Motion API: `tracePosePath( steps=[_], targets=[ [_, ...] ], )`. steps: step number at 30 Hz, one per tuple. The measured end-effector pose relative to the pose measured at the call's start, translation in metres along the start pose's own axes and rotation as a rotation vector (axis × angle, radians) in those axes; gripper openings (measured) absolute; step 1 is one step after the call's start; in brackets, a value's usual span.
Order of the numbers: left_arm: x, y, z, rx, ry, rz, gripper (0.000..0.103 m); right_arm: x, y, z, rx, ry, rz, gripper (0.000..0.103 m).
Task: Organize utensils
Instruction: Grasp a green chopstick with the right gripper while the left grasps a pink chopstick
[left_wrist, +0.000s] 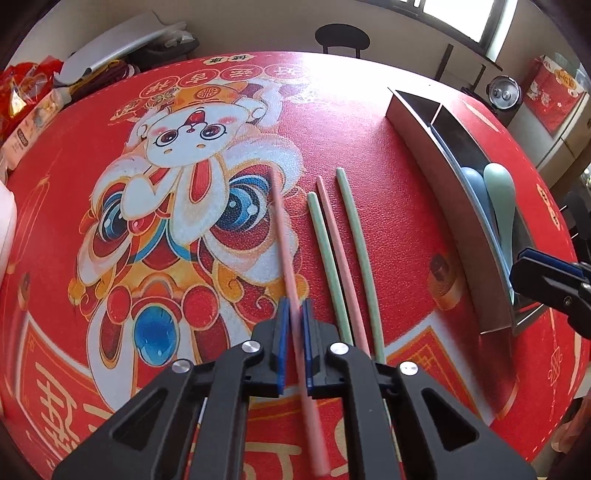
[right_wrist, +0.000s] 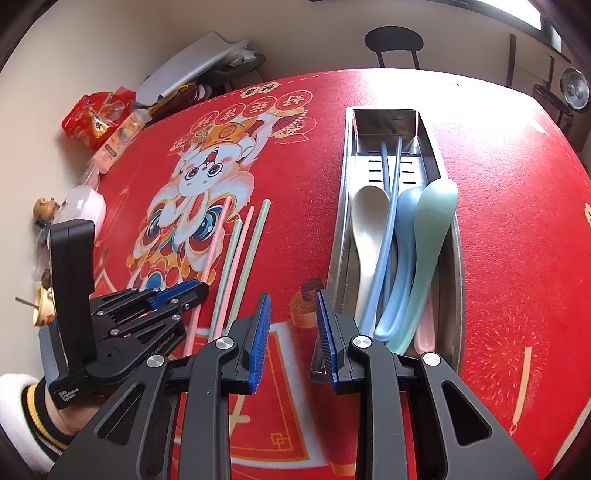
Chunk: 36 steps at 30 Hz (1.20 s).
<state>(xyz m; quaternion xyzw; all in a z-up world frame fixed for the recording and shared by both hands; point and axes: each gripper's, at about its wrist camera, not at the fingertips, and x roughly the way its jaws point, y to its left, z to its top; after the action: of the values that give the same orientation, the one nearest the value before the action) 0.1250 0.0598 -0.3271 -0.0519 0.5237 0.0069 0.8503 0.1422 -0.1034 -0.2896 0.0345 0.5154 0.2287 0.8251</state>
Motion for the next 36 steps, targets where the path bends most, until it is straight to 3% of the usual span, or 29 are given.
tracePosePath(
  steps=[16,25,36],
  targets=[
    [-0.017,0.067,-0.021,-0.154,-0.016,-0.013,0.006,0.061,0.053,0.013,-0.098,0.124,-0.033,0.026],
    [-0.021,0.081,-0.025,-0.164,-0.021,-0.036,0.006,0.086,0.065,0.011,-0.086,0.169,-0.101,0.02],
    [-0.021,0.087,-0.026,-0.167,-0.017,-0.073,0.006,0.087,0.068,0.003,-0.075,0.166,-0.16,0.014]
  ],
)
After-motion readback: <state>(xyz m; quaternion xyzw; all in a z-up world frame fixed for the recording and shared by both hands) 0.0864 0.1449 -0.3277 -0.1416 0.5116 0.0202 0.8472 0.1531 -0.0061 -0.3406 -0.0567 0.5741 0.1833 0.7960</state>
